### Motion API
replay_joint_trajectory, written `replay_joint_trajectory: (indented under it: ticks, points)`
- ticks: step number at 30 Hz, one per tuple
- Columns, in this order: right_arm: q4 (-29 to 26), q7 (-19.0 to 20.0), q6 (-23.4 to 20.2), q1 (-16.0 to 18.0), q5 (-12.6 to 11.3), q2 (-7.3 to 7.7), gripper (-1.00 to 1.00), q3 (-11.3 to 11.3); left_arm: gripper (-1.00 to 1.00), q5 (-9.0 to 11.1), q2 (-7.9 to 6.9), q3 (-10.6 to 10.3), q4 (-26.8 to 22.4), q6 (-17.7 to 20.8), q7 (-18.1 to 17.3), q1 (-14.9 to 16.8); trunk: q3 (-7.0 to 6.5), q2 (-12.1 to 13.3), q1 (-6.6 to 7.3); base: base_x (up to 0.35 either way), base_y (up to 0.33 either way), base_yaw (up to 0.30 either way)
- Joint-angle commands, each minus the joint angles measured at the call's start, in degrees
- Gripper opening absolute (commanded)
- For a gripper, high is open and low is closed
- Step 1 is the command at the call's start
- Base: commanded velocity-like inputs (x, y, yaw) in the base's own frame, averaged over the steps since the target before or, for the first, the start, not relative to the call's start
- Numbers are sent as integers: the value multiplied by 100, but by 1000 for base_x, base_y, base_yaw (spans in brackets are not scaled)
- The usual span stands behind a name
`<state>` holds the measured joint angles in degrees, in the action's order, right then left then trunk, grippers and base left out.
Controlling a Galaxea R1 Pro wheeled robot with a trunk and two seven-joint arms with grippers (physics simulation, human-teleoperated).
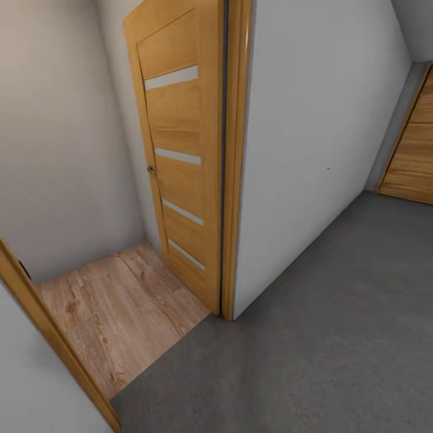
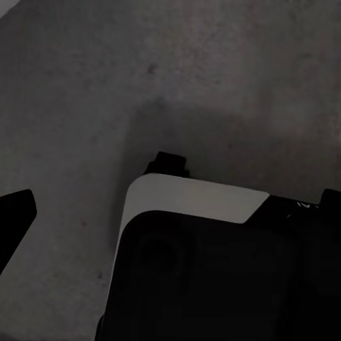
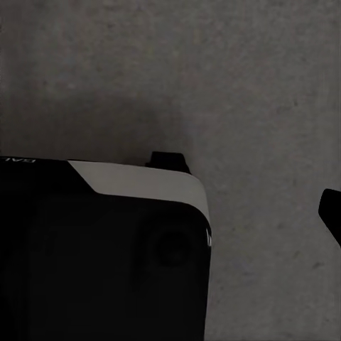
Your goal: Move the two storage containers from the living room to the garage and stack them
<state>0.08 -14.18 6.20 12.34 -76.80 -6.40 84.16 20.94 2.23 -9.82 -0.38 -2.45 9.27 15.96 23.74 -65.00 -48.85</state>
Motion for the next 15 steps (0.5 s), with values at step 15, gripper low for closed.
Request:
replay_joint_trajectory:
  ticks: [15]
  points:
    - [1, -24, 20, 3, -85, 7, 100, 39, 100, 59, -2, -37, 3, 29, 5, 3, 6, -4, 0, 197, -55, 0]
